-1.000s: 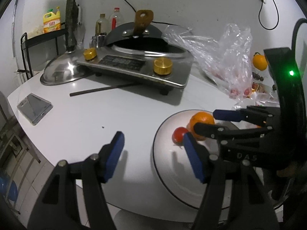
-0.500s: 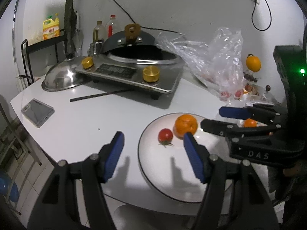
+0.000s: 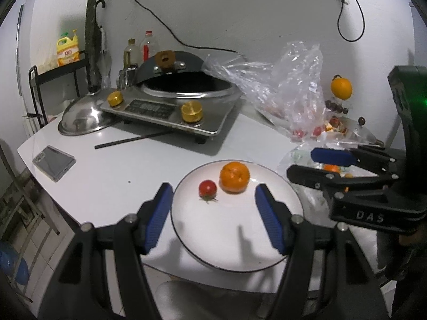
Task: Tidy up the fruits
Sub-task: 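Move both open grippers back over the fruit bag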
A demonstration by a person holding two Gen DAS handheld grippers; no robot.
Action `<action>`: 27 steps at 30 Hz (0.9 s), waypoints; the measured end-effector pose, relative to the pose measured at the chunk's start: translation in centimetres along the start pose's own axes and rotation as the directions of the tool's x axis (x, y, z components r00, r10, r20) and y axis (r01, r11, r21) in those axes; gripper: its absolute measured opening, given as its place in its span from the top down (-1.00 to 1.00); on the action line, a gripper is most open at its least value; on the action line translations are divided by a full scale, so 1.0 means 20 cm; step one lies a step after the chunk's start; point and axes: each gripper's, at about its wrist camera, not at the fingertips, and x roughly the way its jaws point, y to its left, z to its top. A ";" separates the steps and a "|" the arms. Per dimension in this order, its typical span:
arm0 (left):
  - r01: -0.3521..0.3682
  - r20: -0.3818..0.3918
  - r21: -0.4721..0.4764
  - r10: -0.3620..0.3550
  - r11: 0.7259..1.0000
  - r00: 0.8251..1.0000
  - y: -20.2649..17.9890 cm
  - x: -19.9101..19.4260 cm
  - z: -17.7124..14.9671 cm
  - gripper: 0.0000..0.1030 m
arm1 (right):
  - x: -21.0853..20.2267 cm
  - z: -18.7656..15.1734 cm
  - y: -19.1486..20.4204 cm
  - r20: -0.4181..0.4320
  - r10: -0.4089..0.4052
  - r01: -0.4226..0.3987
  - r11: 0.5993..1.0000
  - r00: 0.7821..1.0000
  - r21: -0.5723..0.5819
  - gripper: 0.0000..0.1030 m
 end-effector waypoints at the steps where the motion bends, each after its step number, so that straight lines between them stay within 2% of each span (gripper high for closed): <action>1: 0.000 0.001 0.002 0.000 1.000 1.000 -0.01 -0.01 0.00 -0.28 | -0.02 -0.01 -0.01 0.003 -0.001 0.001 1.000 1.000 0.002 -0.08; 27: 0.032 0.022 0.090 -0.034 0.995 0.999 -0.39 -0.15 0.01 -0.28 | -0.38 -0.18 -0.26 0.086 -0.047 0.040 0.996 0.995 0.078 -0.08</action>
